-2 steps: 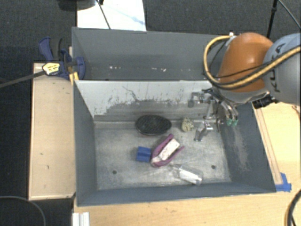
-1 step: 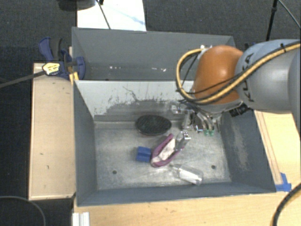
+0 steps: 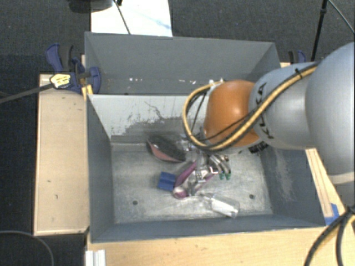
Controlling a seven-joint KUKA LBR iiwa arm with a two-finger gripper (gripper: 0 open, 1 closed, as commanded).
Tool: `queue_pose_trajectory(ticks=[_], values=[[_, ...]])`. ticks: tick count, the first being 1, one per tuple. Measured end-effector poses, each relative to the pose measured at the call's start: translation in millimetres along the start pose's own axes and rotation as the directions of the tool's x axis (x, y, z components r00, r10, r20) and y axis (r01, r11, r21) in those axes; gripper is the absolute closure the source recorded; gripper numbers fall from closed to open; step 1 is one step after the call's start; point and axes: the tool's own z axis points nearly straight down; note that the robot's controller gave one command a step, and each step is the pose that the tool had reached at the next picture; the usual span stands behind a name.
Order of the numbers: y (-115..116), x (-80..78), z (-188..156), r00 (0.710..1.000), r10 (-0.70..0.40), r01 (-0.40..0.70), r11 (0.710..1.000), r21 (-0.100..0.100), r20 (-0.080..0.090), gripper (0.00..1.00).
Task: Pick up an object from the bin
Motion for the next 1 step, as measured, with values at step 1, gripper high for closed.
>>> queue_pose_trajectory(ticks=[1], values=[[31.8,-9.5,6.9,0.993,0.114,-0.114,0.993,0.012,-0.014,0.00]])
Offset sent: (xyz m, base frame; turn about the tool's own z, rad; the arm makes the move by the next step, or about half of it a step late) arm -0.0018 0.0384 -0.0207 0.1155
